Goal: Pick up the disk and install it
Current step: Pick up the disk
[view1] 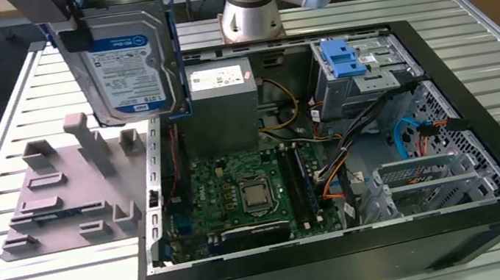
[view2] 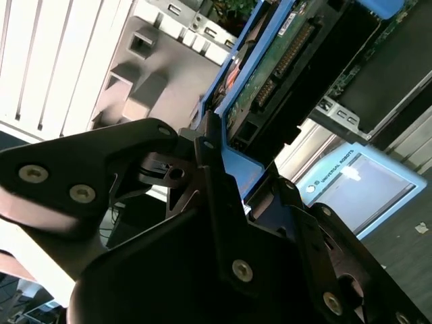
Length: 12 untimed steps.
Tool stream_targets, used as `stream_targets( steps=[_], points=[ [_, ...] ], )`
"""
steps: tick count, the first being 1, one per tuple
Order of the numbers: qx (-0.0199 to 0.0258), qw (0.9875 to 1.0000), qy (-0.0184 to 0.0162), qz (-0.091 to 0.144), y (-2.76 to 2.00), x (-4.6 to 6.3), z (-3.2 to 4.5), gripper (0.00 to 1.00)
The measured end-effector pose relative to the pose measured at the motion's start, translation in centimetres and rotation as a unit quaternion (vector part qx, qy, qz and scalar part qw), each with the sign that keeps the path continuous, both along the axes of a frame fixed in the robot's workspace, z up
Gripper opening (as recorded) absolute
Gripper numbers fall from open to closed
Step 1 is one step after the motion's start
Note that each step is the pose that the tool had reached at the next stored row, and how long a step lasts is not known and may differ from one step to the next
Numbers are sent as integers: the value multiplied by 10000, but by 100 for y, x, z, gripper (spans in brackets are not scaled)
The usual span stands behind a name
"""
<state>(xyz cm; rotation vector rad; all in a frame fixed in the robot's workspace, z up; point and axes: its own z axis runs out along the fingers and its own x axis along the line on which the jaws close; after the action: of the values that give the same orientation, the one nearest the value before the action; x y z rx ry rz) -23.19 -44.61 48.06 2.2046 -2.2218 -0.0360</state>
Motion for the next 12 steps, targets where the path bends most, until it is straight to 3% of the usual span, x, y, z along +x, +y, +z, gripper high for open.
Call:
stream_targets(
  steps=[12],
  points=[
    [0,10000,-7,0,-18,399,-10,36]
  ],
)
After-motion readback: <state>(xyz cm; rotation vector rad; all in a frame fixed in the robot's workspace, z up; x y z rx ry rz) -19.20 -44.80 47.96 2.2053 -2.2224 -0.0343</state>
